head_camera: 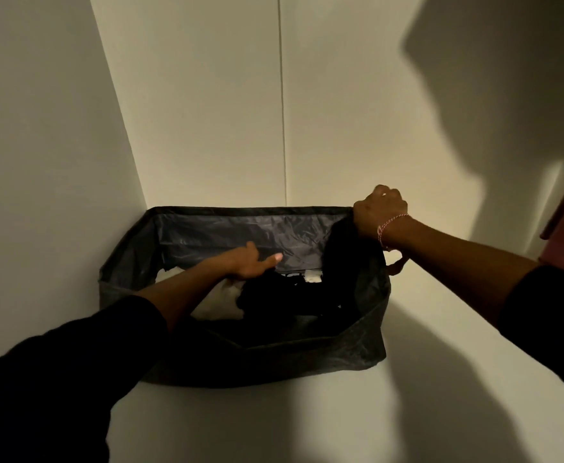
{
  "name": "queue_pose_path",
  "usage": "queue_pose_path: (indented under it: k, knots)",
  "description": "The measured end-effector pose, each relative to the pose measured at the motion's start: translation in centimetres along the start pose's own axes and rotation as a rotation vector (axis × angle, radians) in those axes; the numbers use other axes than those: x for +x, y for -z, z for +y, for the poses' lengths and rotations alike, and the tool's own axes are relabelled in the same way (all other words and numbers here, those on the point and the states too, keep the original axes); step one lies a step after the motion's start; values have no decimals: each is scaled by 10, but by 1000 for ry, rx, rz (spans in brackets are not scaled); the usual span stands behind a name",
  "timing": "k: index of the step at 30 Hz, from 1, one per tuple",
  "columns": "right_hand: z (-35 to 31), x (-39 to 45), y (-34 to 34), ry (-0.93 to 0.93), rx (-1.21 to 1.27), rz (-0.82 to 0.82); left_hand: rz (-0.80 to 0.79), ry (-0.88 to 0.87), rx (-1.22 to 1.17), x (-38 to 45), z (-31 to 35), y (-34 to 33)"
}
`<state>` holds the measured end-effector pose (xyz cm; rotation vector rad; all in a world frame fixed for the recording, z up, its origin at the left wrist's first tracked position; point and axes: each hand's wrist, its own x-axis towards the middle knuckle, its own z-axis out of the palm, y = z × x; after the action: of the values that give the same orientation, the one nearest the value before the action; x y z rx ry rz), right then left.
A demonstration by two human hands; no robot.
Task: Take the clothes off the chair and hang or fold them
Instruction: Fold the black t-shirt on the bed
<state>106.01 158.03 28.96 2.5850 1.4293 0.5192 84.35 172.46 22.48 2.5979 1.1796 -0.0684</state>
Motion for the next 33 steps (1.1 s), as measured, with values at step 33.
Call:
queue_pose_path:
  k: [33]
  knots:
    - [36, -31, 24, 78, 823, -49, 480, -561, 71, -80, 102, -5]
